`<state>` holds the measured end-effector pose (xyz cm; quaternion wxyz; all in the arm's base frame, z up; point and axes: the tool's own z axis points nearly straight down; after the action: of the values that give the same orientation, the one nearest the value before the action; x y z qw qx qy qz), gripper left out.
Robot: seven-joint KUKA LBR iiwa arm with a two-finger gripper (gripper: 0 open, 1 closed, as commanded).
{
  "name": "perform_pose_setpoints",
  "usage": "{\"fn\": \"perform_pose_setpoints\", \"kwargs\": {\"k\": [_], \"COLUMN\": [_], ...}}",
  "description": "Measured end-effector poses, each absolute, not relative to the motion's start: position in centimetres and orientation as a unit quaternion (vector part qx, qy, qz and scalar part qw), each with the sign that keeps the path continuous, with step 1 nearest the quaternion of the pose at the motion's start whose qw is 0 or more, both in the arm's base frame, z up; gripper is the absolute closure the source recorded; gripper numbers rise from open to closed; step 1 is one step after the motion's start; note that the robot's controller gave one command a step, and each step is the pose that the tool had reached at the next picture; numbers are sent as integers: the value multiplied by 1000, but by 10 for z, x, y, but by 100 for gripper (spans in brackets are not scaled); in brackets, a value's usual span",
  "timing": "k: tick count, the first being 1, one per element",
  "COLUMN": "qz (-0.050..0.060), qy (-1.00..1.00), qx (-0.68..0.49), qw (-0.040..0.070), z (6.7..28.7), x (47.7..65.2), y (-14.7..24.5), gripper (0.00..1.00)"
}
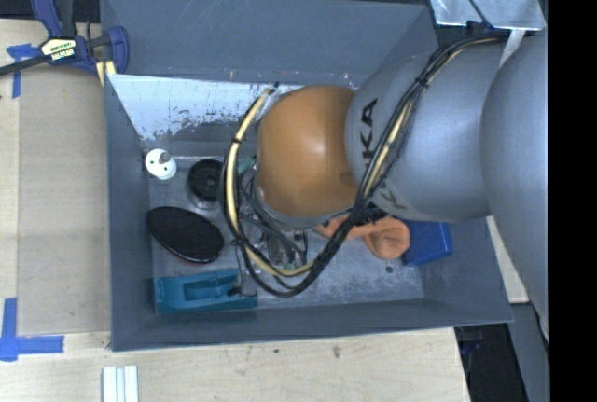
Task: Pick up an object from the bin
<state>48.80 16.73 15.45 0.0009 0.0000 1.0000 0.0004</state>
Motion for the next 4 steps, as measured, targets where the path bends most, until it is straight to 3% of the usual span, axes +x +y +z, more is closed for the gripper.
{"fn": "perform_pose_setpoints", "kwargs": {"k": [1, 2, 3, 4], "qz": [1, -4, -4, -1], "qy": [999, 999, 999, 999], "qx": [-35, -36, -36, -32], "qw": [3, -9, -9, -3], "z": [117, 74, 74, 100], "x": [503, 525, 525, 521], "y": [182, 201, 200, 194], "gripper": [0, 100, 100, 100]}}
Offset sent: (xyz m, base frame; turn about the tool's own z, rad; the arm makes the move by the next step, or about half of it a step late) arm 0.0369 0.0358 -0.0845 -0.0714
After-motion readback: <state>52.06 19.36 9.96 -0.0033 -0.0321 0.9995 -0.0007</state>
